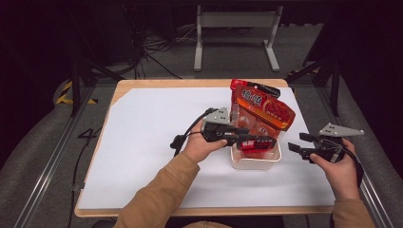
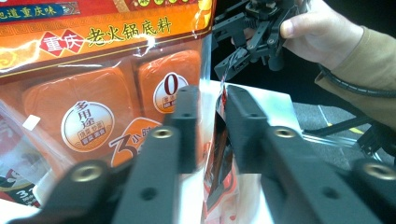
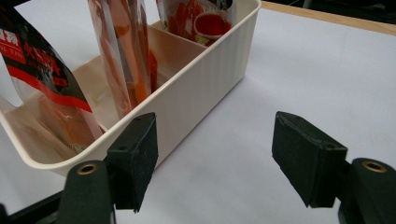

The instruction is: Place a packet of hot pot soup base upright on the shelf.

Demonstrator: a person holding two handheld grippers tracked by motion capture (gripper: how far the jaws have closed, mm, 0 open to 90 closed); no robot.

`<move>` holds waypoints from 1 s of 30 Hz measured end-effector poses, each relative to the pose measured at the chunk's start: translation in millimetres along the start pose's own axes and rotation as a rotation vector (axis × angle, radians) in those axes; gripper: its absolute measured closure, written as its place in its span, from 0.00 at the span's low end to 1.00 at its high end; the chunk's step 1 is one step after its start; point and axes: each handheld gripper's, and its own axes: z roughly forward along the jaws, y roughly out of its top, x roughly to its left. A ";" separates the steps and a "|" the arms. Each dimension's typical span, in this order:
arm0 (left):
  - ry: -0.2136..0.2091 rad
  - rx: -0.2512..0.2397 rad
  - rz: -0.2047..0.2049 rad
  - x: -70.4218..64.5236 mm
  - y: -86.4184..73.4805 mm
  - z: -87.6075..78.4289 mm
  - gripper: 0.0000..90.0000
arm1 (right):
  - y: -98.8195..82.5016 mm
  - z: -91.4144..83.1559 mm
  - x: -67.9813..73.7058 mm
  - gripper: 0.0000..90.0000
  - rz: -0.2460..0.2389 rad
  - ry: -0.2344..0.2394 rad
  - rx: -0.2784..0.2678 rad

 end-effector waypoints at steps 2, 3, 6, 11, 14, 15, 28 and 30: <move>-0.011 0.003 -0.009 -0.8 0.2 0.2 0.75 | 0.0 0.2 -0.2 0.35 0.001 0.002 0.000; -0.015 0.002 -0.008 -1.7 0.4 0.4 0.69 | -0.1 0.6 -0.3 0.35 0.003 0.003 0.001; 0.019 -0.001 0.000 -3.4 1.4 0.9 0.49 | -0.9 1.2 -0.5 0.36 0.005 0.005 0.004; 0.050 -0.011 0.002 -4.5 2.4 -3.9 0.33 | -0.3 0.8 -1.4 0.39 0.003 0.007 -0.002; 0.056 -0.018 0.010 -6.6 3.9 -12.4 0.30 | 1.1 2.0 -0.8 0.39 -0.005 0.019 -0.012; 0.065 -0.018 0.015 -7.2 4.5 -15.4 0.29 | 1.4 2.4 -0.9 0.39 -0.007 0.020 -0.013; 0.227 0.026 -0.016 -9.7 -3.0 -66.5 0.23 | 9.0 2.8 1.0 0.27 -0.019 -0.023 -0.012; 0.250 0.040 -0.019 -9.1 -5.5 -73.9 0.22 | 8.6 2.8 1.2 0.27 -0.022 -0.026 -0.007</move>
